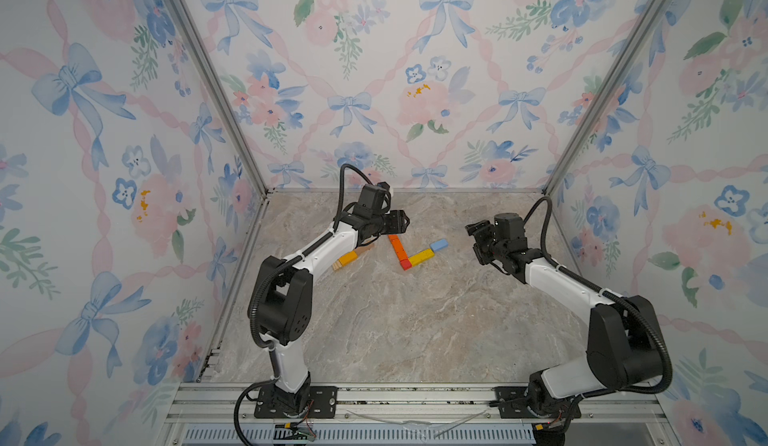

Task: Assemble the letter v with building blocks
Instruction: Assemble the building block at the center of the board.

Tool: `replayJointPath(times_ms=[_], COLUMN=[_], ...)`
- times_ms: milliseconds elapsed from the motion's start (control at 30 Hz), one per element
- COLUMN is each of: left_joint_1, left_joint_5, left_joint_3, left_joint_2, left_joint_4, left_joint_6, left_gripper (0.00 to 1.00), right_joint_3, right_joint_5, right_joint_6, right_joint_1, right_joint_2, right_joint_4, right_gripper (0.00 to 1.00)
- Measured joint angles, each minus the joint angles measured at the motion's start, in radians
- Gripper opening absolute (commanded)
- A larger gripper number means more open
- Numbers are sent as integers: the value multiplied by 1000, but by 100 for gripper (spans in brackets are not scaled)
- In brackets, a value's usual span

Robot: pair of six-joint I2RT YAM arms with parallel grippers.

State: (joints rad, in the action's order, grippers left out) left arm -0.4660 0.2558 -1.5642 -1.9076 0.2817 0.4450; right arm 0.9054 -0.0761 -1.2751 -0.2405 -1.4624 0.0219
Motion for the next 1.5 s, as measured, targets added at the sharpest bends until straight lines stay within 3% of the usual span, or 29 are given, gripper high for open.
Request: replayJointPath(times_ms=[233, 600, 933, 1500], left_joint_1=[-45, -134, -191, -218], left_joint_5=[74, -4, -140, -141], left_joint_3=[-362, -606, -693, -706], left_joint_2=[-307, -525, -624, -671], left_joint_4=[183, 274, 275, 283], left_joint_6=[-210, -373, -426, -428], left_gripper=[70, 71, 62, 45], right_joint_3=[-96, -208, -244, -259], right_joint_5=[-71, -115, -132, -156], right_joint_6=[105, 207, 233, 241], right_joint_1=[75, 136, 168, 185], right_joint_2=[117, 277, 315, 318], right_joint_4=[-15, -90, -125, -126], right_gripper=[79, 81, 82, 82])
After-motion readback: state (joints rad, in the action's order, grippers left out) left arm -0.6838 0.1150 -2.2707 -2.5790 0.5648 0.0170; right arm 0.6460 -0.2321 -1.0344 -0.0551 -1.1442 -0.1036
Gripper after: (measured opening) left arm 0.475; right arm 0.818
